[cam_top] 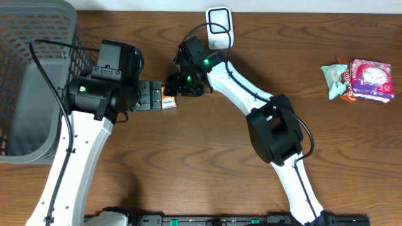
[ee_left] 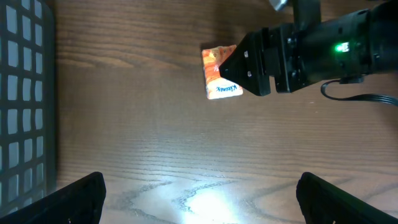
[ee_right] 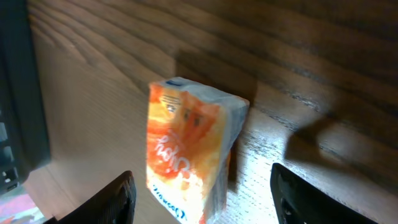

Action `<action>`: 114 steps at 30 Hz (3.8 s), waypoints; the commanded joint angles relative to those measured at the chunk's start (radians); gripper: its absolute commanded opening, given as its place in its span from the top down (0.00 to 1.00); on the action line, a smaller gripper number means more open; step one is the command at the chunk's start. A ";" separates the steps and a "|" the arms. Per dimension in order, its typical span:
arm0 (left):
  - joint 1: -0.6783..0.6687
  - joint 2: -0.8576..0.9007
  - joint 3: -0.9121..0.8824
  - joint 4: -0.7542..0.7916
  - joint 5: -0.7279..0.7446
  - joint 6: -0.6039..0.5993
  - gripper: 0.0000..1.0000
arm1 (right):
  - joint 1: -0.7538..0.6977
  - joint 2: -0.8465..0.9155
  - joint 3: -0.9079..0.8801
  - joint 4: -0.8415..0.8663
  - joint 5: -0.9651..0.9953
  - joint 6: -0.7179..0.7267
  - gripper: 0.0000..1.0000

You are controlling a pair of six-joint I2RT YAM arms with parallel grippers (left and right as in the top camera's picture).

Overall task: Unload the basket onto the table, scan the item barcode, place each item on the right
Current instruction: 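Grasp the orange box with the right gripper, then lift the orange box and turn it in the right gripper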

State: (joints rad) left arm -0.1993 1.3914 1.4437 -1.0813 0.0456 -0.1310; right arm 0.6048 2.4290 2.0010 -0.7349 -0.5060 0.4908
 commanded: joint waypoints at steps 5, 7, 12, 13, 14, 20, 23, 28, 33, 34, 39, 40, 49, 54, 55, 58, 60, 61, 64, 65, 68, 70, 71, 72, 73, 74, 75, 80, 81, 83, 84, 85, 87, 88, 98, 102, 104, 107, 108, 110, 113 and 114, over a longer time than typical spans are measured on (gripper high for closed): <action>-0.001 -0.005 -0.002 -0.004 -0.009 -0.002 0.02 | 0.015 0.052 -0.001 0.006 -0.024 0.043 0.43; -0.001 -0.005 -0.002 -0.004 -0.009 -0.002 0.02 | 0.016 0.061 -0.001 0.007 -0.025 0.056 0.45; -0.001 -0.005 -0.002 -0.004 -0.009 -0.002 0.02 | 0.018 0.076 -0.001 0.010 -0.024 0.055 0.46; -0.001 -0.005 -0.002 -0.004 -0.009 -0.002 0.02 | 0.019 0.076 -0.001 0.010 -0.024 0.055 0.46; -0.001 -0.005 -0.002 -0.004 -0.009 -0.002 0.02 | 0.019 0.076 -0.001 0.010 -0.024 0.055 0.48; -0.001 -0.005 -0.002 -0.004 -0.009 -0.002 0.02 | 0.019 0.076 -0.001 0.014 -0.031 0.055 0.51; -0.001 -0.005 -0.002 -0.004 -0.009 -0.002 0.02 | 0.019 0.076 -0.001 0.017 -0.031 0.055 0.51; -0.001 -0.005 -0.002 -0.004 -0.009 -0.002 0.02 | 0.031 0.077 -0.001 0.031 -0.025 0.055 0.51; -0.001 -0.005 -0.002 -0.004 -0.009 -0.002 0.02 | 0.043 0.077 -0.001 0.040 -0.023 0.055 0.55; -0.001 -0.005 -0.002 -0.004 -0.009 -0.002 0.02 | 0.044 0.077 -0.001 0.040 -0.023 0.055 0.58; -0.001 -0.005 -0.002 -0.004 -0.009 -0.002 0.02 | 0.044 0.077 -0.001 0.039 -0.023 0.055 0.76; -0.001 -0.005 -0.002 -0.004 -0.009 -0.002 0.02 | 0.044 0.077 -0.001 0.039 -0.023 0.055 0.88; -0.001 -0.005 -0.002 -0.004 -0.009 -0.002 0.02 | 0.008 0.077 -0.001 -0.002 -0.173 -0.027 0.99; -0.001 -0.005 -0.002 -0.004 -0.009 -0.002 0.02 | -0.066 0.077 -0.001 -0.068 -0.424 -0.142 0.99; -0.001 -0.005 -0.002 -0.004 -0.009 -0.002 0.02 | -0.088 0.077 -0.001 -0.094 -0.483 -0.186 0.99; -0.001 -0.005 -0.002 -0.004 -0.009 -0.002 0.02 | -0.140 0.077 -0.001 -0.176 -0.575 -0.312 0.99; -0.001 -0.005 -0.002 -0.004 -0.009 -0.002 0.02 | -0.174 0.077 -0.001 -0.241 -0.580 -0.388 0.99; -0.001 -0.005 -0.002 -0.004 -0.009 -0.002 0.02 | -0.189 0.077 -0.001 -0.273 -0.576 -0.425 0.99; -0.001 -0.005 -0.002 -0.004 -0.009 -0.002 0.02 | -0.230 0.077 -0.001 -0.363 -0.576 -0.517 0.99; -0.001 -0.005 -0.002 -0.004 -0.009 -0.002 0.02 | -0.241 0.077 -0.001 -0.388 -0.576 -0.543 0.99; -0.001 -0.005 -0.002 -0.004 -0.009 -0.002 0.02 | -0.270 0.077 -0.001 -0.449 -0.574 -0.622 0.99; -0.001 -0.005 -0.002 -0.004 -0.009 -0.002 0.02 | -0.283 0.077 -0.001 -0.485 -0.564 -0.681 0.99; -0.001 -0.005 -0.002 -0.004 -0.009 -0.002 0.02 | -0.287 0.077 -0.001 -0.502 -0.555 -0.711 0.99; -0.001 -0.005 -0.002 -0.004 -0.009 -0.002 0.02 | -0.292 0.077 -0.001 -0.520 -0.544 -0.742 0.99; -0.001 -0.005 -0.002 -0.004 -0.009 -0.002 0.02 | -0.296 0.077 -0.001 -0.537 -0.531 -0.768 0.99; -0.001 -0.005 -0.002 -0.004 -0.008 -0.002 0.02 | -0.299 0.077 -0.001 -0.558 -0.514 -0.800 0.99; -0.001 -0.005 -0.002 -0.004 -0.009 -0.002 0.02 | -0.303 0.077 -0.001 -0.581 -0.492 -0.834 0.99; -0.001 -0.005 -0.002 -0.004 -0.009 -0.002 0.02 | -0.307 0.077 -0.001 -0.725 -0.411 -1.051 0.99; -0.001 -0.005 -0.002 -0.004 -0.009 -0.002 0.02 | -0.305 0.077 -0.001 -0.755 -0.401 -1.095 0.99; -0.001 -0.005 -0.002 -0.004 -0.009 -0.002 0.02 | -0.303 0.077 -0.001 -0.800 -0.374 -1.154 0.99; -0.001 -0.005 -0.002 -0.004 -0.009 -0.002 0.02 | -0.302 0.077 -0.001 -0.816 -0.349 -1.162 0.99; -0.001 -0.005 -0.002 -0.004 -0.009 -0.002 0.02 | -0.302 0.077 -0.001 -0.820 -0.335 -1.162 0.99; -0.001 -0.005 -0.002 -0.004 -0.009 -0.002 0.02 | -0.302 0.077 -0.001 -0.826 -0.306 -1.162 0.99; -0.001 -0.005 -0.002 -0.004 -0.009 -0.002 0.02 | -0.302 0.077 -0.001 -0.828 -0.295 -1.162 0.99; -0.001 -0.005 -0.002 -0.004 -0.009 -0.002 0.02 | -0.302 0.077 -0.001 -0.825 -0.257 -1.162 0.99; -0.001 -0.005 -0.002 -0.004 -0.009 -0.002 0.02 | -0.302 0.077 -0.001 -0.825 -0.251 -1.162 0.99; -0.001 -0.005 -0.002 -0.004 -0.009 -0.002 0.02 | -0.302 0.077 -0.001 -0.824 -0.251 -1.162 0.99; -0.001 -0.005 -0.002 -0.004 -0.009 -0.002 0.02 | -0.302 0.077 -0.001 -0.824 -0.251 -1.162 0.99; -0.001 -0.005 -0.002 -0.004 -0.009 -0.002 0.02 | -0.302 0.077 -0.001 -0.824 -0.251 -1.162 0.99; -0.001 -0.005 -0.002 -0.004 -0.008 -0.002 0.02 | -0.301 0.077 -0.001 -0.824 -0.252 -1.161 0.99; -0.001 -0.005 -0.002 -0.004 -0.009 -0.002 0.02 | -0.299 0.077 -0.001 -0.820 -0.252 -1.161 0.99; -0.001 -0.005 -0.002 -0.004 -0.009 -0.002 0.02 | -0.296 0.077 -0.001 -0.819 -0.252 -1.161 0.99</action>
State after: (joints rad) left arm -0.1993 1.3914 1.4437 -1.0813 0.0456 -0.1310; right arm 0.3061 2.4943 2.0006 -1.5566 -0.7486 -0.6479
